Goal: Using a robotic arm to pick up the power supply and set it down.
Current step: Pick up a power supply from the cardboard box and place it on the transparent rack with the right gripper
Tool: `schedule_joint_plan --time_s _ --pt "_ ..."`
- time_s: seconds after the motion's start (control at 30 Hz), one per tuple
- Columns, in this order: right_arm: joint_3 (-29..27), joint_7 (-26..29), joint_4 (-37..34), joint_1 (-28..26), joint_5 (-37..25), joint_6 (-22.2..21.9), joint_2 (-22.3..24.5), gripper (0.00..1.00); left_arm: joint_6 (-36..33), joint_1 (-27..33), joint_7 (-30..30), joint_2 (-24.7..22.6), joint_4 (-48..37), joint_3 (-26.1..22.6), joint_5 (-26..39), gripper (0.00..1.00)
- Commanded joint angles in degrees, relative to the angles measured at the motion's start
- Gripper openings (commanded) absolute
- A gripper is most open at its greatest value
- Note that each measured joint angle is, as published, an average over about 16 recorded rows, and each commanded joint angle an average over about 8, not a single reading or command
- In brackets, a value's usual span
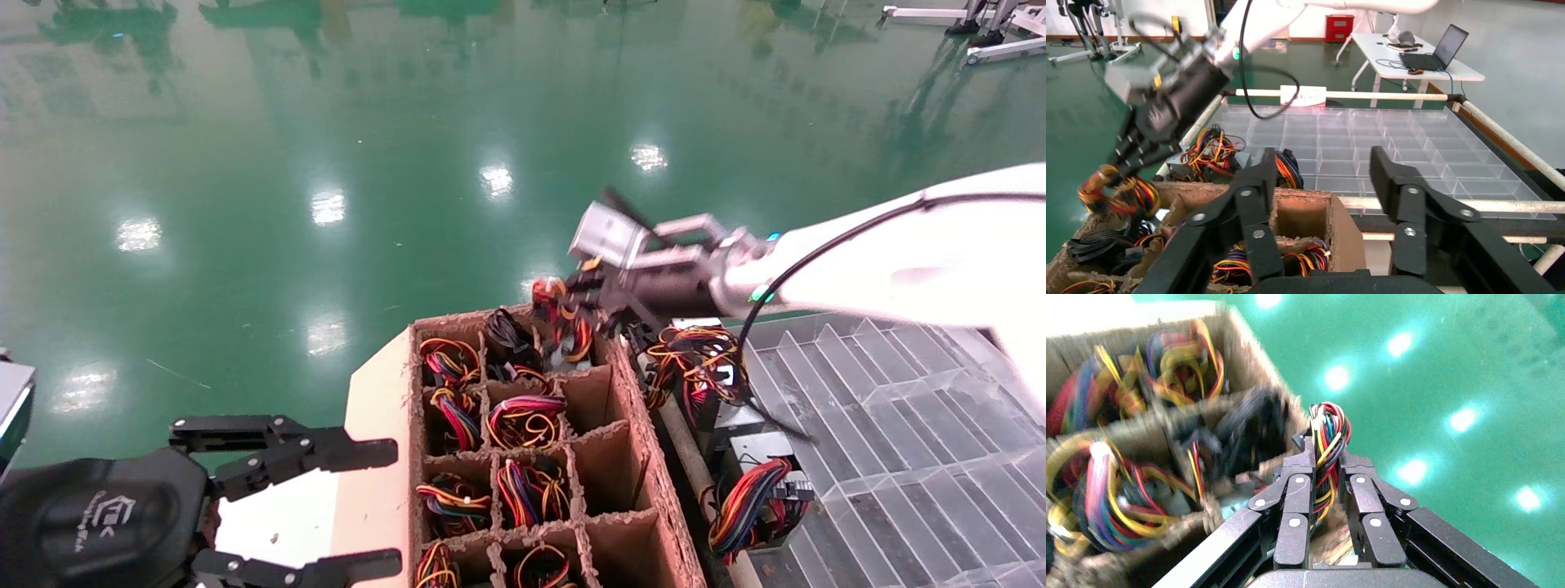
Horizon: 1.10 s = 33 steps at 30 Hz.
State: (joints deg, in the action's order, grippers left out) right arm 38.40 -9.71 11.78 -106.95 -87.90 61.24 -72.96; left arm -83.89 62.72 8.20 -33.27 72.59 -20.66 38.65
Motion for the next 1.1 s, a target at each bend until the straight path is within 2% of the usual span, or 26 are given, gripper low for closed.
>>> schedule_joint_plan --time_s 0.03,0.23,0.47,0.7,1.1 --pt "-0.98 0.01 -0.19 -0.93 1.53 1.79 0.86 0.00 0.00 0.00 0.00 0.00 0.00 0.00 0.00 1.00" --pt "-3.52 0.36 1.81 -3.82 5.26 6.73 5.02 0.00 0.00 0.00 0.00 0.00 0.00 -0.01 0.00 1.00" --pt "-5.73 3.41 6.43 -6.98 8.40 12.16 11.32 0.00 0.00 0.00 0.00 0.00 0.00 -0.01 -0.01 1.00" --pt "-8.22 7.83 13.99 -9.23 11.62 17.39 20.01 0.00 0.01 0.00 -0.01 0.01 0.00 -0.01 -0.01 1.00" --pt "-9.86 15.15 27.16 -10.75 11.31 21.72 36.79 0.00 0.01 0.01 -0.01 0.01 0.00 -0.02 -0.01 1.00"
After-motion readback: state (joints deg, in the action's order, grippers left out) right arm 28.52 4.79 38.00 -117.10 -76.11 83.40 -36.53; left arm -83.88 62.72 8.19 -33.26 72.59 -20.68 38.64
